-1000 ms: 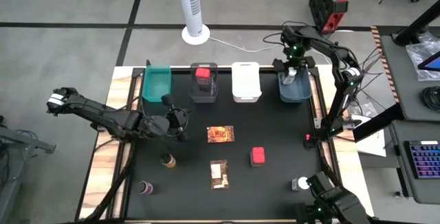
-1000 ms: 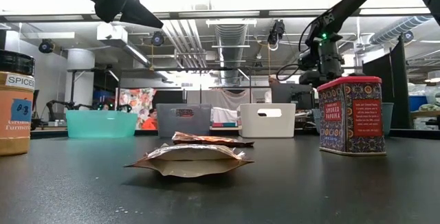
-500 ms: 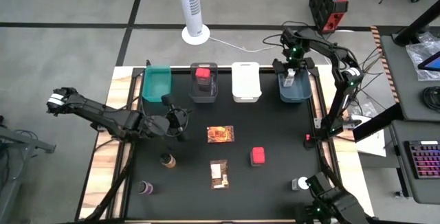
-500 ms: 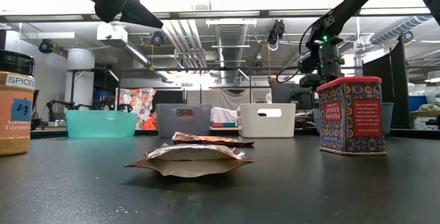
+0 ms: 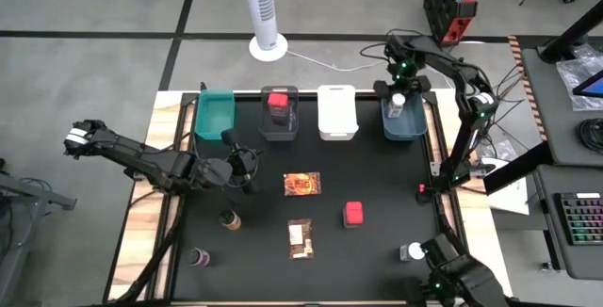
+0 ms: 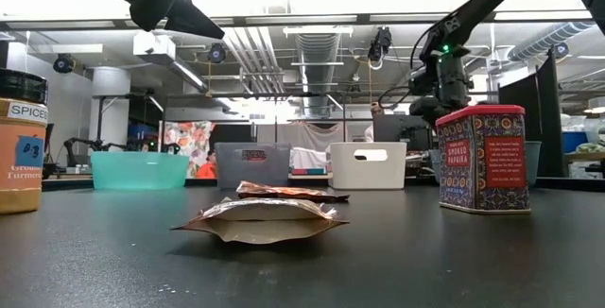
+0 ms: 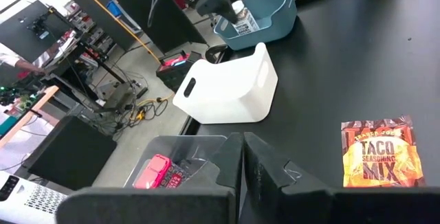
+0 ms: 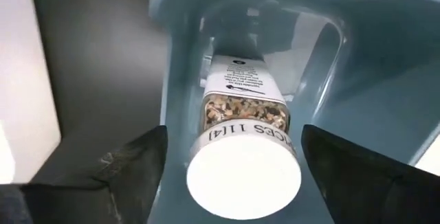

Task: Sort spices by type
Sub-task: Put the top white seasoning bottle into the blue bin, then put the top black seasoning bottle into the green bin

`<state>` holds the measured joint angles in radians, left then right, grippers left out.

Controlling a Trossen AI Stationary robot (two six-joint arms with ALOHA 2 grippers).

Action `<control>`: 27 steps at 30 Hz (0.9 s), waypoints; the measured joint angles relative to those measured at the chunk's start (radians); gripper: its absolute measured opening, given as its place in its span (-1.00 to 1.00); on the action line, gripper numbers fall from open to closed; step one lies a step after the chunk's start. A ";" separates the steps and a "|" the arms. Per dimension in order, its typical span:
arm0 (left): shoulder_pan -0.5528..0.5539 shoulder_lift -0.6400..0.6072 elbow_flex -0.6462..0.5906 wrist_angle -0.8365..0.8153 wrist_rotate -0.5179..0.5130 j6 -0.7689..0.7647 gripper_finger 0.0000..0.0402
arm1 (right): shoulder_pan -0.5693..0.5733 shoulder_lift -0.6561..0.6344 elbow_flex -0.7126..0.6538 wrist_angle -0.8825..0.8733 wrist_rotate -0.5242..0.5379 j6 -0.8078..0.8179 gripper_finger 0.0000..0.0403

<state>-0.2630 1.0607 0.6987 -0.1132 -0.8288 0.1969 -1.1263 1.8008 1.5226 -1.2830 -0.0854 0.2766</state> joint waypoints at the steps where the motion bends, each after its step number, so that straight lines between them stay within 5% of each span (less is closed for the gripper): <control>1: 0.000 0.000 0.000 0.000 0.000 0.000 -1.00 | 0.000 0.000 0.011 -0.007 0.000 0.000 0.64; 9: 0.000 0.000 0.000 0.000 0.000 -0.015 -1.00 | 0.000 -0.013 0.142 -0.088 0.002 0.000 0.65; 15: 0.000 0.000 0.000 0.015 0.013 -0.062 -1.00 | 0.042 -0.136 0.189 -0.083 0.003 -0.046 0.56; 27: 0.000 0.068 0.027 0.082 0.083 -0.140 -1.00 | 0.424 -0.566 0.017 0.129 0.007 -0.047 0.22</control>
<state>-0.2630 1.1285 0.7253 -0.0307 -0.7454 0.0565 -0.7027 1.2349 1.5396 -1.1537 -0.0780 0.2296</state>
